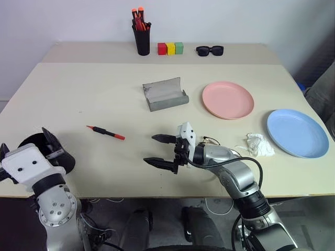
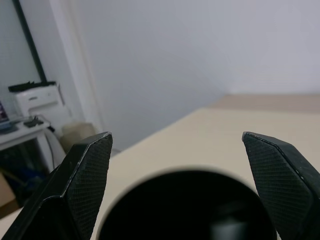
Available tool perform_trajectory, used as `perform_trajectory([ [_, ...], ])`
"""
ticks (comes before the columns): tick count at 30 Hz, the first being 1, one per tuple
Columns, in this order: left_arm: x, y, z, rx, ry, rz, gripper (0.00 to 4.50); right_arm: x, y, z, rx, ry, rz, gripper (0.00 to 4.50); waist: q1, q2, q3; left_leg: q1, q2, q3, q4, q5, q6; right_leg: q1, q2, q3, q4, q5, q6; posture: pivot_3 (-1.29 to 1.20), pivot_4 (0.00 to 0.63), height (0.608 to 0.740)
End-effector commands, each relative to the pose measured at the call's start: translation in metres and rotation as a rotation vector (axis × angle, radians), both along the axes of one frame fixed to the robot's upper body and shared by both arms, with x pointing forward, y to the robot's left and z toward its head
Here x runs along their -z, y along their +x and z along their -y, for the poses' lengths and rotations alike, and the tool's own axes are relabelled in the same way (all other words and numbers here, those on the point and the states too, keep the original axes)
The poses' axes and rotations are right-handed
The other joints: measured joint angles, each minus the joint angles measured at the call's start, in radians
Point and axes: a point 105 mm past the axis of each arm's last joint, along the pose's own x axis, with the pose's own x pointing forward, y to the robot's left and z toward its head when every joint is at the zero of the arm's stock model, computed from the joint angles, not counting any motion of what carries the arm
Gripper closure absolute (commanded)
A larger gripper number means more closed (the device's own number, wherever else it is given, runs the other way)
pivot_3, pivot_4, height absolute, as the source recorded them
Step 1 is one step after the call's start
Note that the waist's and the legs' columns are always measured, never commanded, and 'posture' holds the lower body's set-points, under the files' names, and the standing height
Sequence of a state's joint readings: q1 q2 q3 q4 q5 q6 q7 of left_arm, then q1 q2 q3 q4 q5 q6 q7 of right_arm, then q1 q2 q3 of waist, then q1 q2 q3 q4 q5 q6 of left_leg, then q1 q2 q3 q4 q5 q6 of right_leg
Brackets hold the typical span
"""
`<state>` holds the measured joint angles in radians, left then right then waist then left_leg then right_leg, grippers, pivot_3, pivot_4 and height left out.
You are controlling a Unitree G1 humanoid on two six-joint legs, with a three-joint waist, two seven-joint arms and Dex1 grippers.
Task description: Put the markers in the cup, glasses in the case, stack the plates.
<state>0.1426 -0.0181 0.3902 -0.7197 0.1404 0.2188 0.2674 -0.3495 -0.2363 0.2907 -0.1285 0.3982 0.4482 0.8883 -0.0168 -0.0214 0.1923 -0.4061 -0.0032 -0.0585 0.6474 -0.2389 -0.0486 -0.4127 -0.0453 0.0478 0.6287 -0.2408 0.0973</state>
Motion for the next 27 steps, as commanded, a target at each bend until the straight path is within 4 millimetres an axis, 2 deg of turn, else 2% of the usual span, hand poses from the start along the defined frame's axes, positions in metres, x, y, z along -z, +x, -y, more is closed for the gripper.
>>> perform_trajectory([
  [1,-0.027,-0.002,0.002,0.012,0.046,0.081,0.27,-0.011,-0.004,-0.002,-0.013,0.039,0.03,0.0,-0.001,0.0,0.0,0.0,0.0,0.0,0.0,0.0,0.0,0.0,0.0,0.0,0.0,0.0,0.0,0.0,0.15,0.74],
  [4,-0.039,0.008,0.009,0.058,0.051,0.11,0.27,-0.012,-0.003,-0.002,-0.009,0.037,0.034,0.0,-0.001,0.0,0.0,0.0,0.0,0.0,0.0,0.0,0.0,0.0,0.0,0.0,0.0,0.0,0.0,0.0,0.15,0.74],
  [7,-0.051,0.031,0.032,0.207,0.028,0.117,0.27,-0.012,-0.002,-0.001,-0.002,0.038,0.037,0.0,0.003,0.0,0.0,0.0,0.0,0.0,0.0,0.0,0.0,0.0,0.0,0.0,0.001,0.0,0.0,0.0,0.15,0.74],
  [9,-0.049,0.05,0.049,0.311,-0.001,0.052,0.27,-0.013,-0.001,0.0,0.002,0.04,0.035,0.0,0.003,0.0,0.0,0.0,0.0,-0.001,0.001,0.0,0.0,0.001,0.0,0.0,0.001,0.0,0.001,0.0,0.15,0.74],
  [11,-0.033,0.069,0.062,0.374,-0.055,-0.088,0.12,-0.013,-0.001,0.0,0.005,0.041,0.034,0.0,0.001,0.0,0.0,0.0,-0.001,-0.001,0.001,0.0,0.0,0.001,0.0,0.0,0.001,0.0,0.001,0.0,0.15,0.74],
  [13,-0.02,0.081,0.063,0.356,-0.195,-0.159,0.12,-0.013,0.0,0.0,0.009,0.04,0.035,0.0,-0.002,0.0,0.0,0.0,-0.001,-0.001,0.0,0.0,0.0,0.001,0.0,0.0,0.001,0.001,0.001,0.0,0.15,0.74],
  [16,0.01,0.099,0.068,0.263,-0.369,-0.372,0.12,-0.015,0.003,0.003,0.027,0.038,0.042,0.0,-0.003,-0.001,0.0,0.0,-0.001,-0.002,0.0,0.0,0.0,0.001,0.001,-0.001,0.001,0.003,0.005,0.0,0.15,0.74],
  [18,0.031,0.105,0.073,0.199,-0.474,-0.529,0.12,-0.015,0.006,0.005,0.039,0.035,0.047,0.0,-0.003,-0.001,0.001,0.001,-0.001,-0.003,0.0,0.0,0.0,0.001,0.002,-0.001,0.002,0.002,0.005,0.0,0.15,0.74],
  [20,0.047,0.107,0.083,0.203,-0.635,-0.61,0.12,-0.016,0.007,0.008,0.05,0.03,0.051,0.0,-0.003,-0.001,0.001,0.0,-0.001,-0.003,0.0,0.0,0.0,0.001,0.002,-0.002,0.002,0.001,0.007,0.0,0.15,0.74],
  [25,0.072,0.105,0.086,0.11,-0.802,-0.753,0.12,-0.015,0.006,0.01,0.059,0.026,0.052,0.0,-0.022,-0.001,0.001,0.0,-0.001,-0.003,-0.002,0.0,0.0,-0.001,0.001,-0.001,0.003,0.002,0.007,0.0,0.15,0.74],
  [27,0.075,0.108,0.086,0.093,-0.834,-0.777,0.12,-0.015,0.005,0.01,0.062,0.025,0.051,0.0,-0.022,-0.001,0.001,0.0,-0.001,-0.004,-0.002,0.001,-0.001,-0.001,0.001,-0.002,0.003,0.002,0.007,0.0,0.15,0.74],
])
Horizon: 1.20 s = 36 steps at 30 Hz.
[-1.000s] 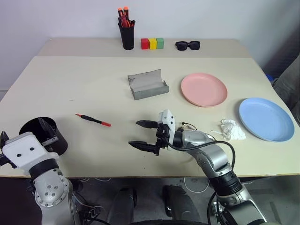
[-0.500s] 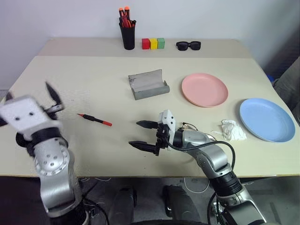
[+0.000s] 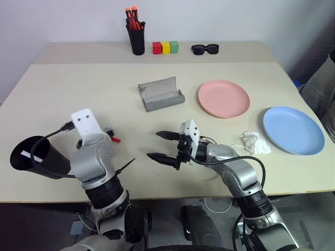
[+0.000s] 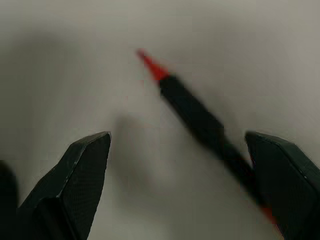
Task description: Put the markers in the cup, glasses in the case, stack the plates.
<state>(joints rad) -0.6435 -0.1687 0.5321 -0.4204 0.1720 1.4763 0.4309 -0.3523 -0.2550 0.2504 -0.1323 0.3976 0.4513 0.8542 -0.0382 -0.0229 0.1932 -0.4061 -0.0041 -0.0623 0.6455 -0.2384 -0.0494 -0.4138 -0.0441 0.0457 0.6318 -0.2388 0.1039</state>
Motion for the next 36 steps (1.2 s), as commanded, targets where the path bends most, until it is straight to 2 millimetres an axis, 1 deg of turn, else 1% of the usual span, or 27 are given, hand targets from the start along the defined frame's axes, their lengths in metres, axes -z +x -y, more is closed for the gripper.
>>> perform_trajectory([
  [1,0.002,0.011,0.032,0.022,-0.115,-0.029,0.12,-0.011,-0.005,-0.002,-0.012,0.031,0.038,0.0,-0.001,0.0,0.0,0.0,0.0,0.0,0.0,0.0,0.0,0.0,0.0,0.0,0.0,0.0,0.0,0.0,0.15,0.74],
  [5,-0.003,0.019,0.03,0.015,-0.106,-0.019,0.12,-0.011,-0.005,-0.002,-0.005,0.031,0.036,0.0,0.001,0.0,0.0,0.0,-0.001,0.0,0.001,0.0,0.0,0.001,-0.001,0.0,-0.001,0.0,0.0,0.0,0.15,0.74],
  [6,-0.004,0.02,0.03,0.011,-0.112,-0.018,0.62,-0.011,-0.005,-0.001,-0.003,0.031,0.035,0.0,0.001,0.0,0.0,0.0,-0.001,0.0,0.001,0.0,0.0,0.001,-0.001,0.0,-0.001,0.0,0.0,0.0,0.15,0.74],
  [7,-0.004,0.021,0.029,0.007,-0.118,-0.016,0.9,-0.011,-0.005,-0.001,-0.001,0.03,0.035,0.0,0.001,0.0,0.0,0.0,-0.001,0.0,0.001,0.0,0.0,0.001,-0.001,0.0,-0.001,0.0,0.0,0.0,0.15,0.74],
  [8,-0.004,0.022,0.028,0.003,-0.123,-0.013,1.38,-0.011,-0.005,-0.001,0.001,0.03,0.034,0.0,0.001,0.0,0.0,0.0,-0.001,0.0,0.001,0.0,-0.001,0.001,-0.001,0.0,-0.001,0.0,0.0,0.0,0.15,0.74],
  [11,-0.006,0.025,0.026,-0.002,-0.117,0.007,2.97,-0.011,-0.005,0.0,0.007,0.029,0.034,0.0,-0.002,0.0,0.0,0.0,-0.001,0.0,0.0,0.0,-0.001,0.001,-0.001,0.0,-0.001,0.0,0.0,0.0,0.15,0.74],
  [13,-0.014,0.029,0.025,0.014,-0.098,0.07,4.03,-0.011,-0.005,0.001,0.009,0.028,0.032,0.0,-0.001,0.0,0.0,0.0,-0.001,0.0,0.0,0.0,-0.001,0.001,-0.001,0.0,-0.001,0.0,0.0,0.0,0.15,0.74],
  [14,-0.02,0.032,0.025,0.037,-0.073,0.118,4.46,-0.011,-0.005,0.001,0.01,0.028,0.032,0.0,0.0,0.0,0.0,0.0,-0.001,0.0,0.0,0.0,-0.001,0.0,-0.001,0.0,-0.001,0.0,0.0,0.0,0.15,0.74],
  [16,-0.035,0.038,0.028,0.089,-0.032,0.231,4.46,-0.011,-0.005,0.001,0.011,0.028,0.031,0.0,0.001,0.0,0.0,0.0,-0.001,0.001,0.0,0.0,-0.001,0.001,-0.001,0.0,-0.001,0.0,0.0,0.0,0.15,0.74],
  [18,-0.059,0.043,0.032,0.182,0.049,0.391,4.46,-0.011,-0.004,0.001,0.012,0.028,0.032,0.0,0.002,0.0,0.0,0.0,-0.001,0.001,0.0,0.0,-0.001,0.001,-0.002,0.0,-0.001,0.0,0.0,0.0,0.15,0.74],
  [19,-0.076,0.043,0.033,0.227,0.125,0.494,4.46,-0.011,-0.004,0.002,0.011,0.028,0.033,0.0,0.003,0.0,0.0,0.0,-0.001,0.001,0.0,0.0,-0.001,0.001,-0.002,0.001,-0.001,0.0,0.0,0.0,0.15,0.74],
  [21,-0.106,0.035,0.036,0.309,0.279,0.683,4.46,-0.012,-0.003,0.002,0.01,0.029,0.035,0.0,-0.001,0.0,0.0,0.0,-0.001,0.001,0.0,0.0,-0.001,0.0,-0.002,0.001,-0.001,0.0,0.0,0.0,0.15,0.74],
  [23,-0.13,0.019,0.036,0.352,0.422,0.846,4.46,-0.013,-0.004,0.003,0.007,0.034,0.04,0.0,-0.005,0.0,0.0,-0.001,0.0,0.002,-0.001,0.0,-0.001,-0.001,-0.002,0.002,-0.001,0.001,-0.001,0.0,0.15,0.74],
  [24,-0.138,0.011,0.036,0.364,0.482,0.904,4.46,-0.014,-0.004,0.003,0.003,0.041,0.044,0.0,-0.005,0.0,0.0,0.0,0.0,0.003,-0.002,0.0,-0.001,-0.002,-0.002,0.002,-0.001,0.001,-0.001,0.0,0.15,0.74],
  [26,-0.147,-0.003,0.031,0.368,0.578,0.972,4.46,-0.019,-0.006,0.004,-0.011,0.068,0.054,0.0,0.0,0.0,0.0,0.0,0.0,0.003,-0.002,0.0,-0.001,-0.002,-0.002,0.002,-0.001,0.001,-0.002,0.0,0.15,0.74],
  [29,-0.151,-0.023,0.016,0.31,0.638,1.027,4.46,-0.027,-0.01,0.007,-0.05,0.113,0.056,0.0,0.002,0.001,0.0,0.0,0.0,0.004,-0.002,0.0,-0.001,-0.001,-0.002,0.003,-0.001,0.001,-0.002,0.0,0.15,0.74],
  [32,-0.15,-0.041,0.0,0.247,0.691,1.039,4.46,-0.032,-0.013,0.009,-0.085,0.142,0.05,0.0,0.005,0.0,0.0,-0.001,0.0,0.003,0.0,0.0,-0.001,-0.001,-0.002,0.003,-0.002,0.001,-0.002,0.0,0.15,0.74],
  [36,-0.143,-0.066,-0.021,0.139,0.773,0.991,4.46,-0.032,-0.015,0.009,-0.109,0.141,0.048,0.0,0.006,0.0,0.0,0.0,0.0,0.003,0.0,0.0,0.0,0.0,-0.002,0.003,-0.002,0.001,-0.002,0.0,0.15,0.74],
])
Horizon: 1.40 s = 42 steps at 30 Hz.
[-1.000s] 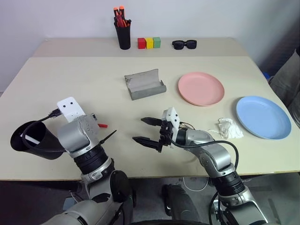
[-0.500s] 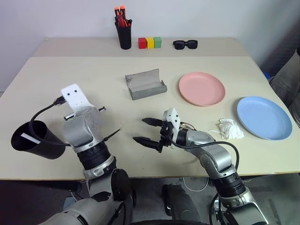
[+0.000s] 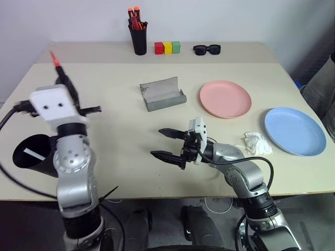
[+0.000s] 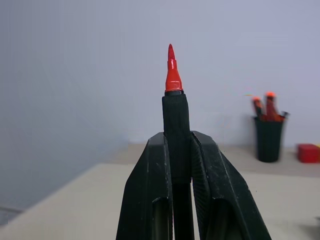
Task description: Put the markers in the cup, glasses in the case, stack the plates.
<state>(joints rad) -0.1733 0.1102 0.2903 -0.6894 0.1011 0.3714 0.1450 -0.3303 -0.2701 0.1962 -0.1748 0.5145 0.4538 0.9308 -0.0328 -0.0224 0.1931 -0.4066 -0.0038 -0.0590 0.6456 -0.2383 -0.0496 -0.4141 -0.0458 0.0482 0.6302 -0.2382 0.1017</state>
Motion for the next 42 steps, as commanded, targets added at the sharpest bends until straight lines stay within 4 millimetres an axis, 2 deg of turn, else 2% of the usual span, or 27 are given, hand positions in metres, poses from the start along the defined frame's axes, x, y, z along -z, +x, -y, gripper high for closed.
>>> perform_trajectory([
  [1,-0.01,-0.028,-0.014,-0.118,0.03,0.07,4.46,-0.014,-0.004,0.0,-0.037,0.022,0.052,0.0,0.001,0.0,0.0,0.0,0.0,0.0,0.0,0.0,0.0,0.0,0.0,0.0,0.0,0.0,0.0,0.0,0.15,0.74],
  [5,0.005,-0.048,-0.028,-0.258,0.02,0.02,4.46,-0.01,-0.007,-0.003,-0.062,0.011,0.045,0.0,0.002,0.0,0.0,0.0,0.0,0.0,0.001,0.0,0.0,0.0,0.0,0.0,0.0,-0.001,-0.002,0.0,0.15,0.74],
  [9,0.022,-0.06,-0.036,-0.339,-0.022,-0.029,4.46,-0.006,-0.006,-0.007,-0.07,0.002,0.045,0.0,0.012,0.0,0.0,0.0,0.0,0.0,0.001,0.0,0.0,0.001,0.0,0.0,0.0,-0.002,-0.003,0.0,0.15,0.74],
  [17,0.041,-0.067,-0.047,-0.404,-0.058,-0.075,4.46,-0.003,-0.008,-0.012,-0.088,-0.001,0.041,0.0,0.017,0.0,0.0,0.0,0.0,0.0,0.002,0.0,0.0,0.001,0.0,0.0,0.0,-0.002,-0.004,0.0,0.15,0.74],
  [29,0.053,-0.077,-0.058,-0.456,-0.092,-0.096,4.46,-0.004,-0.016,-0.016,-0.121,0.026,0.021,0.0,0.016,0.0,0.0,0.0,0.0,0.0,0.002,0.0,0.0,0.001,0.001,0.0,0.0,-0.002,-0.004,0.0,0.15,0.74],
  [42,0.048,-0.072,-0.049,-0.444,-0.109,-0.09,4.46,-0.009,-0.016,-0.018,-0.128,0.051,0.024,0.0,0.015,0.0,0.0,0.0,0.0,0.0,0.002,0.0,0.0,0.001,0.001,-0.001,0.0,-0.002,-0.004,0.0,0.15,0.74],
])
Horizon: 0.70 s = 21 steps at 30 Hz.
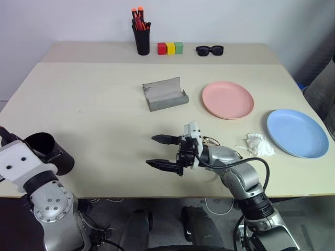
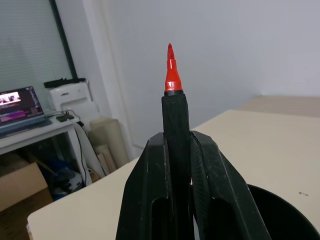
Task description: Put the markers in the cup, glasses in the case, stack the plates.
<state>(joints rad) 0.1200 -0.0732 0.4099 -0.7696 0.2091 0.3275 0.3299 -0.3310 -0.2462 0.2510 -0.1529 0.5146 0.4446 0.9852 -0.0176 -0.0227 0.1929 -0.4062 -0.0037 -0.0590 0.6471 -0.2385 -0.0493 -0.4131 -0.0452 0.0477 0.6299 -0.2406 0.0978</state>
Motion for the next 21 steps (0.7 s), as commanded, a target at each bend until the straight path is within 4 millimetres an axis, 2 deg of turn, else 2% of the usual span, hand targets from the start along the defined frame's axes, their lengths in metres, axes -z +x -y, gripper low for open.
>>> perform_trajectory([
  [1,-0.013,-0.0049,0.0042,-0.013,0.025,0.042,4.46,-0.015,-0.0046,-0.0033,-0.026,0.046,0.041,0.0,0.0,0.0,0.0,0.0,0.0,0.0,0.0,0.0,0.0,0.0,0.0,0.0,0.0,0.0,0.0,0.0,0.15,0.74],
  [21,-0.0073,-0.0025,0.0109,-0.006,-0.007,0.029,4.46,-0.0151,-0.0062,-0.005,-0.044,0.044,0.027,0.0,0.0,0.0,0.0,0.0,0.0,0.0,0.0,0.0,0.0,0.0,0.0,0.0,0.0,0.0,0.0,0.0,0.15,0.74],
])
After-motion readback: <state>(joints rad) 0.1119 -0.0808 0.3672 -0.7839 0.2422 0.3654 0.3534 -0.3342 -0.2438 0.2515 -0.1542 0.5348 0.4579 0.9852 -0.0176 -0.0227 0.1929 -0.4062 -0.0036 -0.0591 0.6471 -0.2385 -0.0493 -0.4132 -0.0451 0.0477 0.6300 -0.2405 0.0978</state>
